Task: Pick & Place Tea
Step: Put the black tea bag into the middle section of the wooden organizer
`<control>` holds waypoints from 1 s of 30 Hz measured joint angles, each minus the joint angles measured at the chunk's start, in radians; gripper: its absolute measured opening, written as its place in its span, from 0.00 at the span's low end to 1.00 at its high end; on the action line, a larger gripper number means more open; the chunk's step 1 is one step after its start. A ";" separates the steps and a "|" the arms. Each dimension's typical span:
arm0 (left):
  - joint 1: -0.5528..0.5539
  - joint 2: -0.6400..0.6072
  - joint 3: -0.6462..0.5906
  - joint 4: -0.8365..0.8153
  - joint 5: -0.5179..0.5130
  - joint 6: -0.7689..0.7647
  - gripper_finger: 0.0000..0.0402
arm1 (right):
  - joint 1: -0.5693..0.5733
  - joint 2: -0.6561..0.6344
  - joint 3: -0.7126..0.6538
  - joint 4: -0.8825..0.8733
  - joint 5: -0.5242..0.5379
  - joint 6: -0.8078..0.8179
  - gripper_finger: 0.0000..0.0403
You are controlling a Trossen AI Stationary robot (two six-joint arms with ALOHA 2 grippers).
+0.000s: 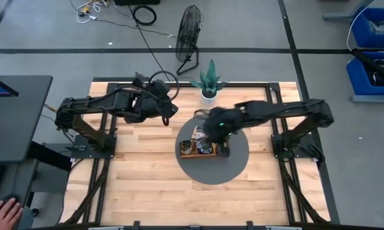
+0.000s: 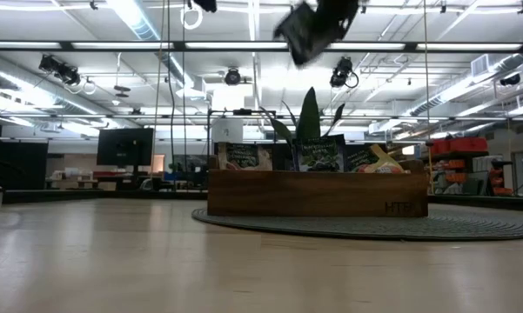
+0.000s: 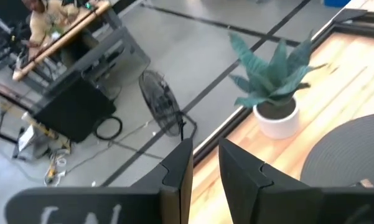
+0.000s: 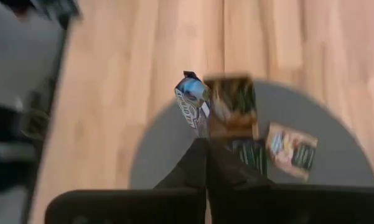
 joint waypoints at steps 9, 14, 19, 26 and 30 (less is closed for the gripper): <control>-0.012 0.000 0.000 -0.123 0.000 -0.166 0.21 | 0.000 0.177 -0.001 -0.089 0.019 -0.076 0.00; -0.013 0.000 0.000 -0.124 0.000 -0.167 0.21 | 0.000 0.252 -0.001 -0.097 0.038 -0.087 0.00; -0.013 0.000 0.000 -0.124 0.000 -0.167 0.21 | 0.000 0.303 -0.001 -0.103 0.089 -0.092 0.00; -0.013 0.000 0.000 -0.123 0.000 -0.167 0.21 | 0.000 0.313 -0.001 -0.107 0.205 -0.077 0.00; -0.013 0.000 0.000 -0.122 -0.001 -0.168 0.21 | 0.006 0.313 -0.001 -0.109 0.211 -0.045 0.00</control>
